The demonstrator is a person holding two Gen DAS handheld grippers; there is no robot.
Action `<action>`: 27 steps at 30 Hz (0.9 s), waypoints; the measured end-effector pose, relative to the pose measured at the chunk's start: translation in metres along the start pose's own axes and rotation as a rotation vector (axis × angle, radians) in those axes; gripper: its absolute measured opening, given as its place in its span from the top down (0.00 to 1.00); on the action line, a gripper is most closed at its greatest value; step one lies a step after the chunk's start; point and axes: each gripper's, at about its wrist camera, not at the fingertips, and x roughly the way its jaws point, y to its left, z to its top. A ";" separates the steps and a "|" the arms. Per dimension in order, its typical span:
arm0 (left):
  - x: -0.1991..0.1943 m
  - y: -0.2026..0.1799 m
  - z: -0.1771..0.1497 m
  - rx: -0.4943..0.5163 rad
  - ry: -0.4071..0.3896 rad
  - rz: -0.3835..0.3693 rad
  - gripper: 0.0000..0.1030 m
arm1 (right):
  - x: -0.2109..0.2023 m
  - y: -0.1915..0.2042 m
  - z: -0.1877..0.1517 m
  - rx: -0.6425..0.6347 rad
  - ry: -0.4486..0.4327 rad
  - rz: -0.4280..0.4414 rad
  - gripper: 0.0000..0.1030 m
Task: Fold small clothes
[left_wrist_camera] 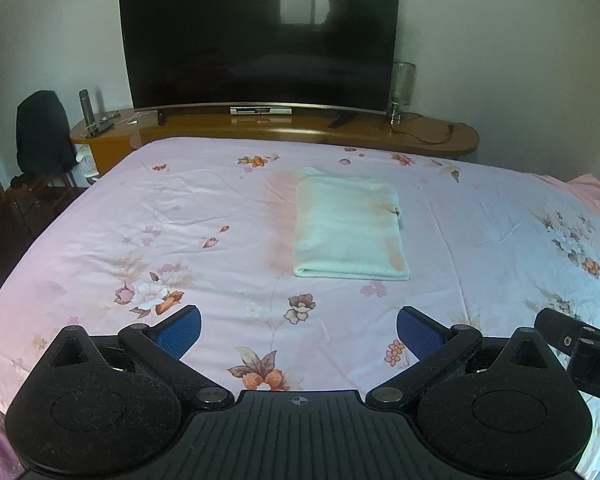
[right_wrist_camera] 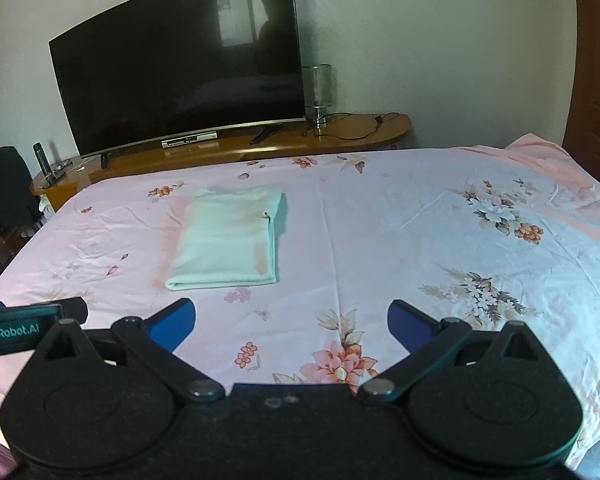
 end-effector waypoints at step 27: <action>0.001 0.007 0.000 -0.009 -0.001 0.025 0.00 | 0.012 0.000 0.001 -0.002 0.003 -0.024 0.01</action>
